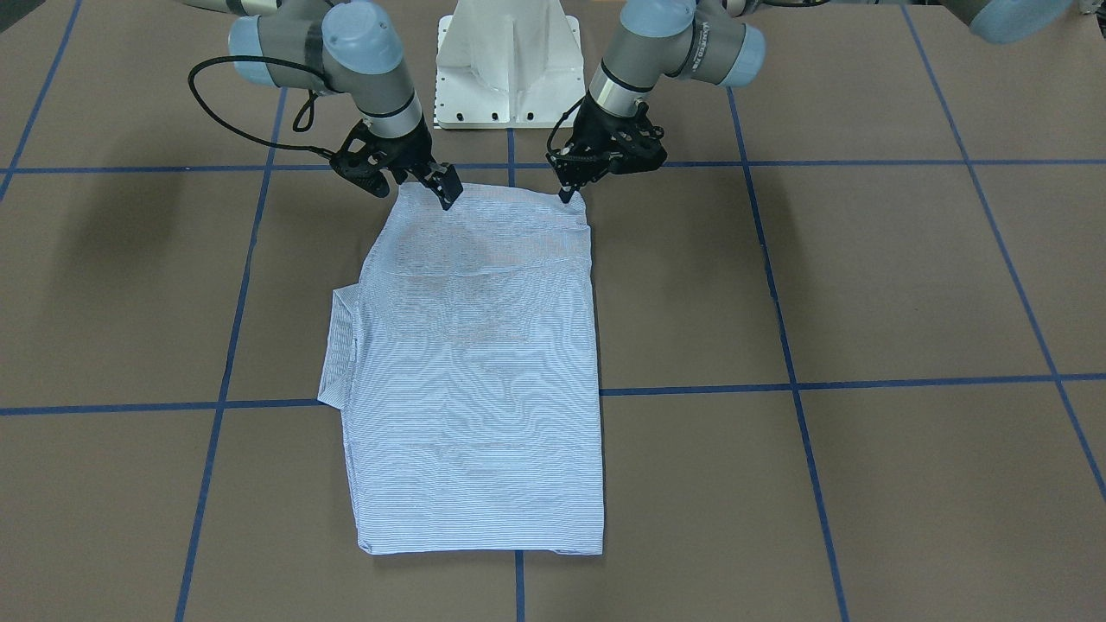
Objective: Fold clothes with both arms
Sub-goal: 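Lower both grippers onto the near shirt corners and grasp them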
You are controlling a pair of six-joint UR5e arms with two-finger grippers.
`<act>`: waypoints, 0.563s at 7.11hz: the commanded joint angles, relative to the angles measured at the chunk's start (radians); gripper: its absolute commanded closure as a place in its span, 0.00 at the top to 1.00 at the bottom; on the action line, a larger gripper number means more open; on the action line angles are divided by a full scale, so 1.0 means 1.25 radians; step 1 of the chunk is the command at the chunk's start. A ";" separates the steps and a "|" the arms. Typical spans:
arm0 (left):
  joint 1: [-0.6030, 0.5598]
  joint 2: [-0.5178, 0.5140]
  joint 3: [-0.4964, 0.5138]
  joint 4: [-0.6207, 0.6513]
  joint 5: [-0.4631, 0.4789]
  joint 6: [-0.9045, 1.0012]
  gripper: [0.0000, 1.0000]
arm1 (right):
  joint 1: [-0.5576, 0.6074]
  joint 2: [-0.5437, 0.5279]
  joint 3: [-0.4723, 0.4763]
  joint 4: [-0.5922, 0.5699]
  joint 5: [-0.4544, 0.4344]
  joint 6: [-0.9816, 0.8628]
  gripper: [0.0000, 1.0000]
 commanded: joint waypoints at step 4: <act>0.000 -0.001 0.001 -0.001 0.000 0.000 0.00 | -0.001 -0.002 -0.015 -0.010 -0.002 0.002 1.00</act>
